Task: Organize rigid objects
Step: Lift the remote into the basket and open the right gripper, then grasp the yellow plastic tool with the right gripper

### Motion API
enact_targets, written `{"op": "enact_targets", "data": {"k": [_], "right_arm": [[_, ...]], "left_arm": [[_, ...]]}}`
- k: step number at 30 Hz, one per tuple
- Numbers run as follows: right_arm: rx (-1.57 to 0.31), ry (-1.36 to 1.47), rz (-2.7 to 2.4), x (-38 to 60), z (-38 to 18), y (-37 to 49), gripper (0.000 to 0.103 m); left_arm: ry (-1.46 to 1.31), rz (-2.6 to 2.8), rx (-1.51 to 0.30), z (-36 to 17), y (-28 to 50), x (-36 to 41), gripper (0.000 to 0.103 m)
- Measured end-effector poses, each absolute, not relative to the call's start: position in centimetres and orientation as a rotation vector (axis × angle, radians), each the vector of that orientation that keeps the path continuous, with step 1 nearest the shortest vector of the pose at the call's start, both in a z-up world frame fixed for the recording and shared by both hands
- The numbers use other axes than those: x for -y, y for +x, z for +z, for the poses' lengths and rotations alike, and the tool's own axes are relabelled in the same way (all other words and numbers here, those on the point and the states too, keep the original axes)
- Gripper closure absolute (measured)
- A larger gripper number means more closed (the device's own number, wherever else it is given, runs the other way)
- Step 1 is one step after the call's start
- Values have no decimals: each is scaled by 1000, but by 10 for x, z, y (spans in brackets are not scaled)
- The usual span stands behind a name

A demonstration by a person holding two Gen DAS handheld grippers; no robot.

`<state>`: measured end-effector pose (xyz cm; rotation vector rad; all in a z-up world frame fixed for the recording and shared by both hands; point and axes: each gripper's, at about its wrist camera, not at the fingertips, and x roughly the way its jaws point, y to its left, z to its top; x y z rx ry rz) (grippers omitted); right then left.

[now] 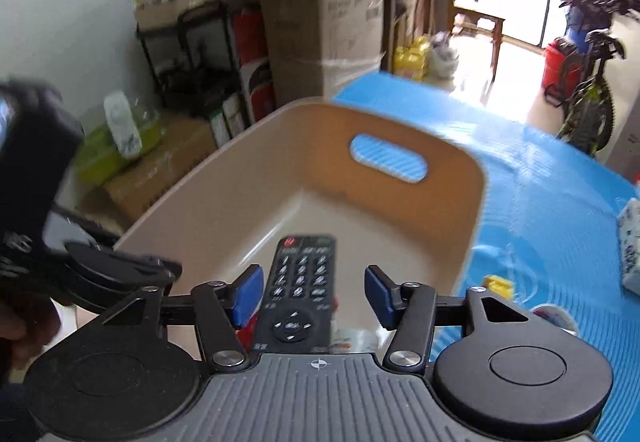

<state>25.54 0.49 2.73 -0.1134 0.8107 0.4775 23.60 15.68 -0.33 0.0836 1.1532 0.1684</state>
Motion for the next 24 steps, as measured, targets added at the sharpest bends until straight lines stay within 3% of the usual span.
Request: {"op": "enact_targets", "data": {"k": [13,24], "right_arm": [[-699,-5,249,83,46,260,35],[-761,-38,157,105,-8,281,35]], "left_arm": [[84,170,-1153,-3,236,-157,87],[86,171,-1153,-3,236,-158,86]]}}
